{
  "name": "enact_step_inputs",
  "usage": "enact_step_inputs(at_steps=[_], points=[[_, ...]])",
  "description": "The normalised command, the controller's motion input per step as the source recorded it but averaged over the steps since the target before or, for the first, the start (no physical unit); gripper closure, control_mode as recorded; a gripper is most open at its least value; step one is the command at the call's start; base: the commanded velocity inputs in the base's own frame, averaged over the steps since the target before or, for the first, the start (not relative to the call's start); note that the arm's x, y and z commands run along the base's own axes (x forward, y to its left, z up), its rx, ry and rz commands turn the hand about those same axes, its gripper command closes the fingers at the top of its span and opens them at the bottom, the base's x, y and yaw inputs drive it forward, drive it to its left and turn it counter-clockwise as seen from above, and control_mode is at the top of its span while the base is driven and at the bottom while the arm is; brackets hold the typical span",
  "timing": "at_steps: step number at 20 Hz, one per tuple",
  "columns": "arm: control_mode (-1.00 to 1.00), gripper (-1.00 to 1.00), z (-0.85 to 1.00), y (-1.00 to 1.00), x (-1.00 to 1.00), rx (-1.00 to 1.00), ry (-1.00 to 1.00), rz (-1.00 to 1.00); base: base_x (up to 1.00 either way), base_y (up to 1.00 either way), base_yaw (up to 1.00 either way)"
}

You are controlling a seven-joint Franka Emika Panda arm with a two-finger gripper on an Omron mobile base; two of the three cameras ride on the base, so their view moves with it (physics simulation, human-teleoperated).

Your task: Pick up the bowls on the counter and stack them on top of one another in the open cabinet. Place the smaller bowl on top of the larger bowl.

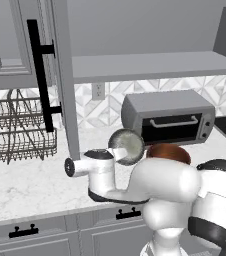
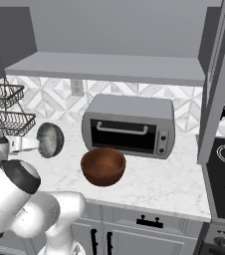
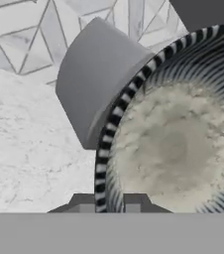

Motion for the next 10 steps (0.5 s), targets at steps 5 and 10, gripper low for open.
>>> enact_step_inputs(at_steps=[5, 10], points=[[-1.00, 1.00, 1.00, -0.63, -0.59, 0.25, -0.03, -0.23, 0.00, 0.00, 0.00], [-1.00, 1.00, 1.00, -0.96, -0.33, 0.44, 0.27, -0.18, 0.00, 0.00, 0.00]])
